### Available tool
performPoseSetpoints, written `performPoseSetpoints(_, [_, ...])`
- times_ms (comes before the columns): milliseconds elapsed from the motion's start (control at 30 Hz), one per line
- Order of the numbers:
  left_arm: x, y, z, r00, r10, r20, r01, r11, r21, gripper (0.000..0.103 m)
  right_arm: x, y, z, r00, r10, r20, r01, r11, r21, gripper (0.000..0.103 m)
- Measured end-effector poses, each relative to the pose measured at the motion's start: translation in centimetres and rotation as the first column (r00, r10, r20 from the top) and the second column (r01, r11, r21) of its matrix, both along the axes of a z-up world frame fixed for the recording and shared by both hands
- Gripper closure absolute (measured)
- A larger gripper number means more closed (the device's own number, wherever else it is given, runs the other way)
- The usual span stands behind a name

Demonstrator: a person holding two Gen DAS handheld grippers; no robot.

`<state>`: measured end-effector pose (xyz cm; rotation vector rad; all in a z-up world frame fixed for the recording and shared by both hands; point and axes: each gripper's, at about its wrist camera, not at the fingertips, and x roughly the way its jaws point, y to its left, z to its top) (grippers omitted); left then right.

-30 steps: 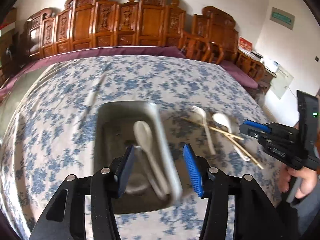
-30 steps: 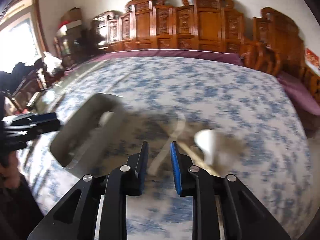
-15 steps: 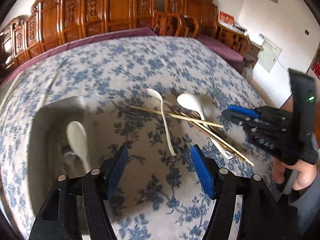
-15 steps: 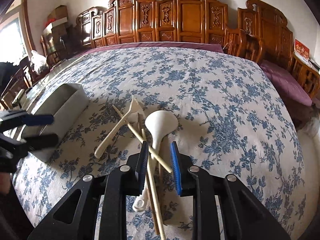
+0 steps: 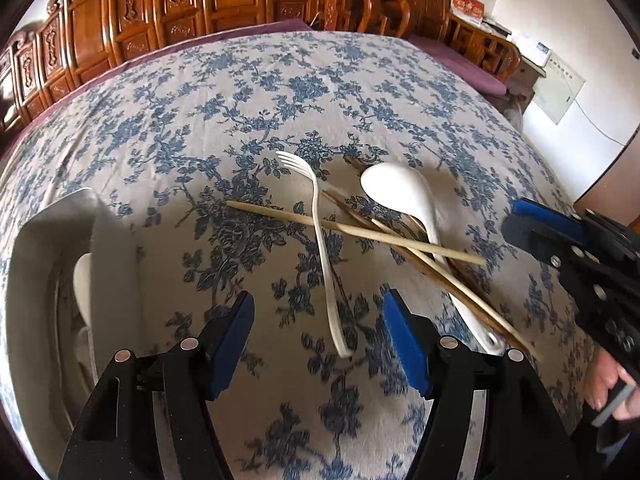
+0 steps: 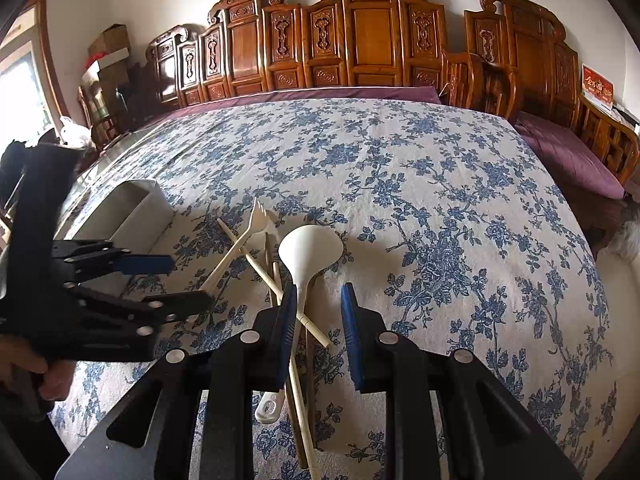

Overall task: Organize utensils
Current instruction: 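Move both open tools back toward the utensil pile, then grasp the white plastic fork with the left tool while the right tool approaches the pile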

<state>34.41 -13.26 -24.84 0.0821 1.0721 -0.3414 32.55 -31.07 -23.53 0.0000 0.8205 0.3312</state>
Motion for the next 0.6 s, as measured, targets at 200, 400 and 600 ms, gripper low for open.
performPoseSetpoints(200, [1.0, -1.2, -0.7, 0.999, -0.022, -0.032, 0.022, 1.0, -0.003, 0.059, 0.1, -0.1, 0.0, 1.0, -0.011, 0.001, 0.011, 1.0, 0.005, 0.078])
performPoseSetpoints(400, [1.7, -1.9, -1.0, 1.0, -0.021, -0.022, 0.021, 1.0, 0.021, 0.076, 0.3, -0.1, 0.2, 1.0, -0.012, -0.003, 0.012, 1.0, 0.018, 0.078])
performPoseSetpoints(600, [2.2, -1.7, -1.1, 1.0, -0.026, -0.014, 0.026, 0.999, 0.043, 0.1, 0.5, 0.0, 0.0, 1.0, -0.007, -0.01, 0.007, 1.0, 0.015, 0.078])
